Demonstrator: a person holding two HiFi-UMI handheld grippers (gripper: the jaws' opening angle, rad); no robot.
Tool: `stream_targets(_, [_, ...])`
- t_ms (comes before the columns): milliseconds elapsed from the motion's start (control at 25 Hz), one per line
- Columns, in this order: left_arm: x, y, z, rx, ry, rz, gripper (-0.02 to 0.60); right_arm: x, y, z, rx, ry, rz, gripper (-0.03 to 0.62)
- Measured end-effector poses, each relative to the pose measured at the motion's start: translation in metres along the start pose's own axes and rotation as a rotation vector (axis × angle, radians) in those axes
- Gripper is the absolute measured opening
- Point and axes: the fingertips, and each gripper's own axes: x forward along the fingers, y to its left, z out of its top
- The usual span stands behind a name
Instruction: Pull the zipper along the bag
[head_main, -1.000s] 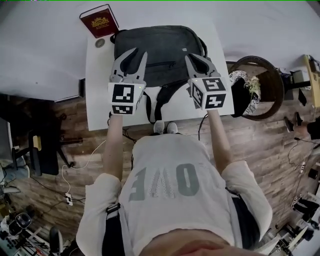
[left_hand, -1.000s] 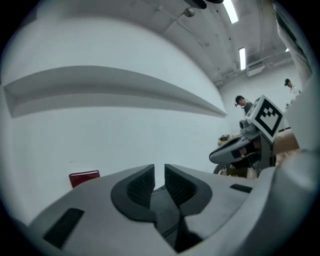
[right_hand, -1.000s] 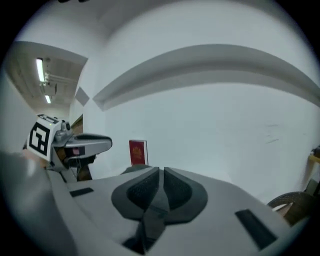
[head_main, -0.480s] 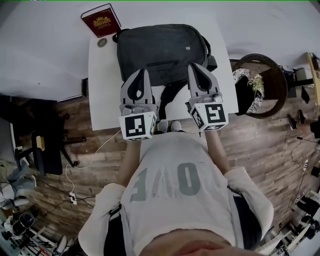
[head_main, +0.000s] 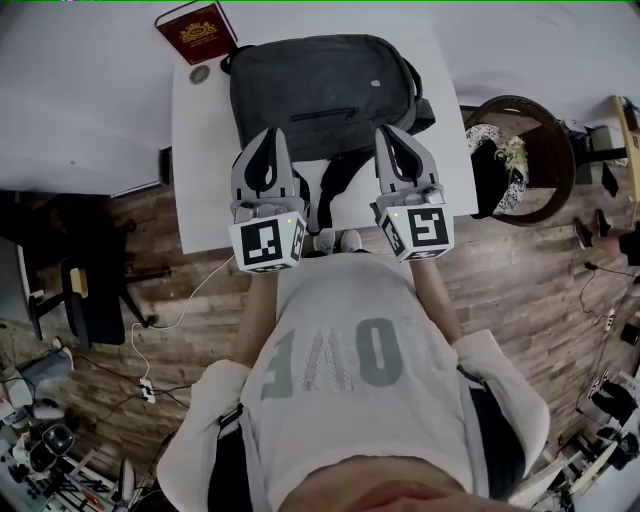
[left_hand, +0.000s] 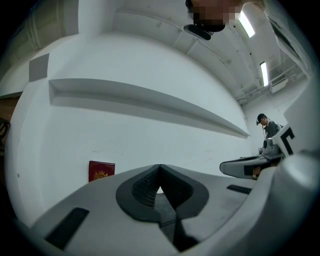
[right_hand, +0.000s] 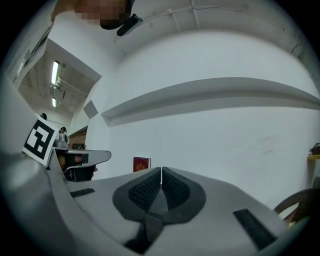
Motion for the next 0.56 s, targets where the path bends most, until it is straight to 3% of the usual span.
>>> stream_targets(560, [0.002,-0.005,-0.005,0.004,0.007,-0.009,0.025,-0.006,-0.011,-0.01,-0.01,0.023,-0.019,0.032])
